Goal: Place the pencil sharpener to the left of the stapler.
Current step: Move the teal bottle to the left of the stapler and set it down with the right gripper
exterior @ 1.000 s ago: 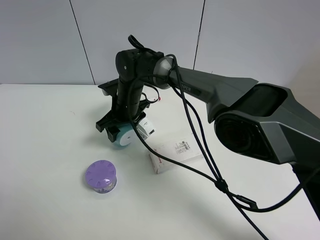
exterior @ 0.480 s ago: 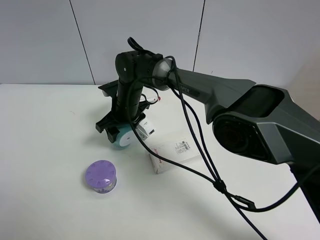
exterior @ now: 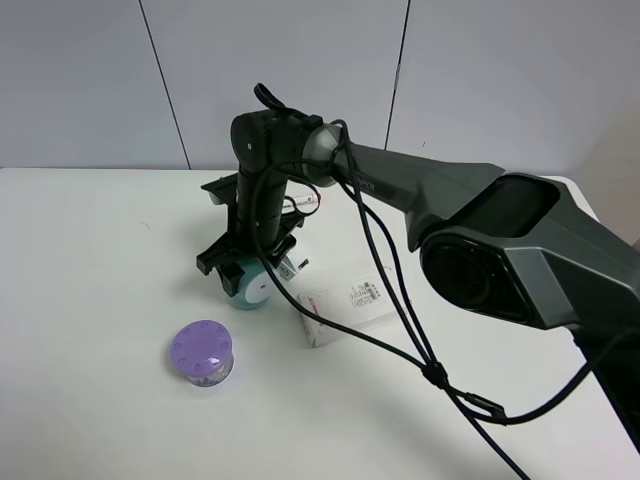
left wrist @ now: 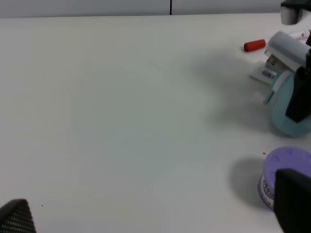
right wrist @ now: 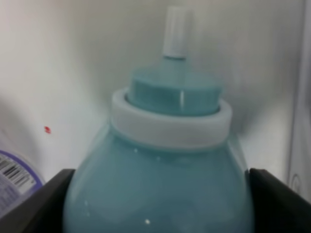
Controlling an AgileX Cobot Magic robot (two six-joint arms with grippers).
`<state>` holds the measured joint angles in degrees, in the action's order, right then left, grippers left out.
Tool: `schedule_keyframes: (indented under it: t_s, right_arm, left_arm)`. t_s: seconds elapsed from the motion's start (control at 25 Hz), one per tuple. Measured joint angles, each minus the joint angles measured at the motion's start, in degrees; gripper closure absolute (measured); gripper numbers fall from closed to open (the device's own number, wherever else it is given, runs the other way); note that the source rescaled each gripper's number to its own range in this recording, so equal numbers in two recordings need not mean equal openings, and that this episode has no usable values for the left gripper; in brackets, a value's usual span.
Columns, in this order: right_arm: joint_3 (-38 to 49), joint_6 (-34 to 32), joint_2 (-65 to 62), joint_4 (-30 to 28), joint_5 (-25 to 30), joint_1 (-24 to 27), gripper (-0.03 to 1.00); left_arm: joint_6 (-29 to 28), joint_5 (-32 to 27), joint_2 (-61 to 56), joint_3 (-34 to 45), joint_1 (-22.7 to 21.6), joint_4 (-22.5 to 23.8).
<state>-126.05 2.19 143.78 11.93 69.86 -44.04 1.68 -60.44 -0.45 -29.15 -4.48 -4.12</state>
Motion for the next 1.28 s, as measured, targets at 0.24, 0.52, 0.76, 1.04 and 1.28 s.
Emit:
schedule_keyframes:
  t_s: [0.24,0.52,0.76,1.04,1.28]
  right_arm:
    - [0.0,-0.6,0.1,0.0,0.0,0.0,0.9]
    - [0.0,-1.5,0.4,0.7,0.0,0.0,0.79]
    - [0.0,-1.6,0.4,1.5,0.0,0.0,0.76]
    - [-0.1,-5.3,0.4,1.7,0.0,0.0,0.36]
    - [-4.6,-6.2,0.4,1.6,0.1,0.0,0.33]
  left_arm:
    - [0.0,0.0,0.0,0.0,0.0,0.0]
    - [0.0,0.0,0.0,0.0,0.0,0.0]
    - [0.0,0.0,0.0,0.0,0.0,0.0]
    - [0.0,0.0,0.0,0.0,0.0,0.0]
    - [0.0,0.0,0.0,0.0,0.0,0.0]
